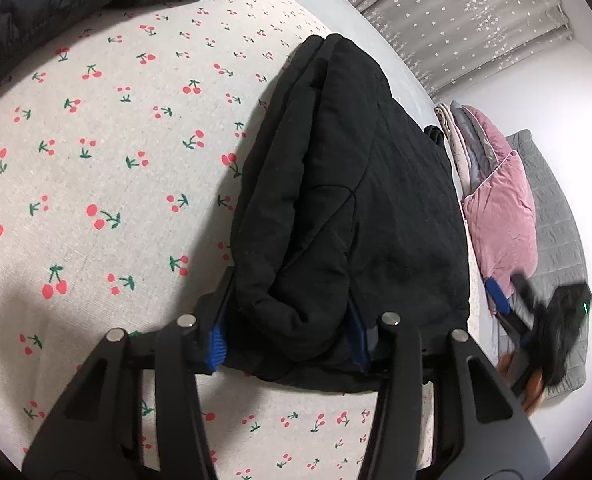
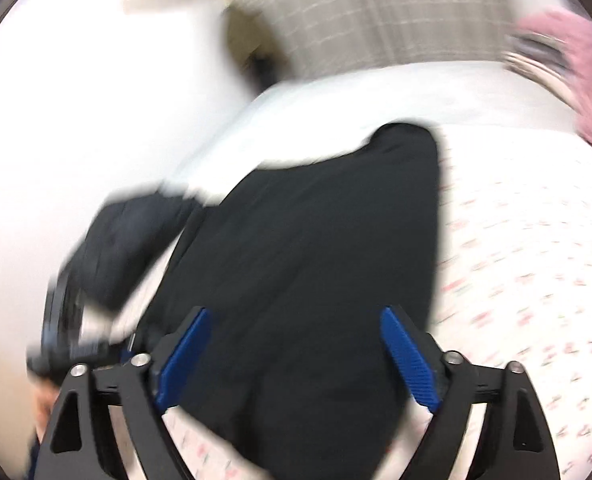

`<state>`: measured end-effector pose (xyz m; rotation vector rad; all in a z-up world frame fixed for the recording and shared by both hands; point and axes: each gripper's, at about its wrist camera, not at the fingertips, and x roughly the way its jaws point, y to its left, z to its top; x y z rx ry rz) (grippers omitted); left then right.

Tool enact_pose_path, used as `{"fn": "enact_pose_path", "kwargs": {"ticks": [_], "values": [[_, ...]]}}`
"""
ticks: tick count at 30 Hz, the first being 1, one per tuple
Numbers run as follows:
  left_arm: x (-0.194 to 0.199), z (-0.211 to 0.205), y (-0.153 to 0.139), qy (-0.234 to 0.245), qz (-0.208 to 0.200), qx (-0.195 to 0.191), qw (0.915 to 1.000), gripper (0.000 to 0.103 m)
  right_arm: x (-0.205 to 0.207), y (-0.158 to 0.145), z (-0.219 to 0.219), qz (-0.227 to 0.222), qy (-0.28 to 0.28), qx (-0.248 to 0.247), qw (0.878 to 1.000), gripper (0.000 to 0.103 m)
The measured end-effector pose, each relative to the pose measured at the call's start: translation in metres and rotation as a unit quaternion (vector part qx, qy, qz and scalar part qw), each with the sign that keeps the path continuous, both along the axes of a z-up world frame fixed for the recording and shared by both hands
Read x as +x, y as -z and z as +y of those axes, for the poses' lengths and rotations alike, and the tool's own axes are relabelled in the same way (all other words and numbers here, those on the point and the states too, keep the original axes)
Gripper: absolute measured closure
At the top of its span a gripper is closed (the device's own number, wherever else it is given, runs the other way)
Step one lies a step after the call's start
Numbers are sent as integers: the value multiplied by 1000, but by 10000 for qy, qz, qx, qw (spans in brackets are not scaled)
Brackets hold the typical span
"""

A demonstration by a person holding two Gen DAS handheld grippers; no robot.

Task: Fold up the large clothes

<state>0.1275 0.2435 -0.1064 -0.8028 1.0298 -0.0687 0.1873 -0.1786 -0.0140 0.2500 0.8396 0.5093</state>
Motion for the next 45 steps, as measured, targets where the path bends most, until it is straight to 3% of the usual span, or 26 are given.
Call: {"fn": "enact_pose_path", "kwargs": {"ticks": [2, 5, 8, 11, 13, 15, 17, 25, 32, 38, 45], "values": [[2, 0, 1, -1, 22, -11, 10000, 53, 30, 11, -31, 479, 445, 479, 9967, 13], [6, 0, 3, 17, 46, -36, 10000, 52, 68, 38, -55, 1134, 696, 956, 9865, 13], [8, 1, 5, 35, 66, -59, 10000, 51, 103, 69, -62, 1648, 968, 1201, 9742, 12], [9, 3, 7, 22, 70, -143, 9999, 51, 123, 95, -51, 2033, 845, 1590, 9624, 13], [10, 3, 6, -9, 63, -104, 9999, 52, 123, 100, -38, 1912, 639, 1662, 9653, 13], [10, 0, 3, -15, 46, -4, 10000, 54, 119, 96, -22, 1708, 466, 1266, 9760, 15], [11, -4, -1, -10, -10, 143, 9999, 56, 119, 93, -21, 1752, 477, 1102, 9772, 29], [9, -14, -22, -84, -267, 457, 9986, 68, 105, 65, 3, 1135, 375, 194, 9926, 58], [13, -42, -53, 7, -753, 266, 9968, 72, 90, 18, 16, 188, 94, -622, 9978, 64], [28, -125, -70, 517, -1063, 491, 9918, 73, 73, -29, -2, -508, 52, -1287, 9904, 66], [53, -244, -84, 1222, -1381, 207, 9826, 73, 50, -68, -114, -940, 536, -1820, 9773, 66]]}}
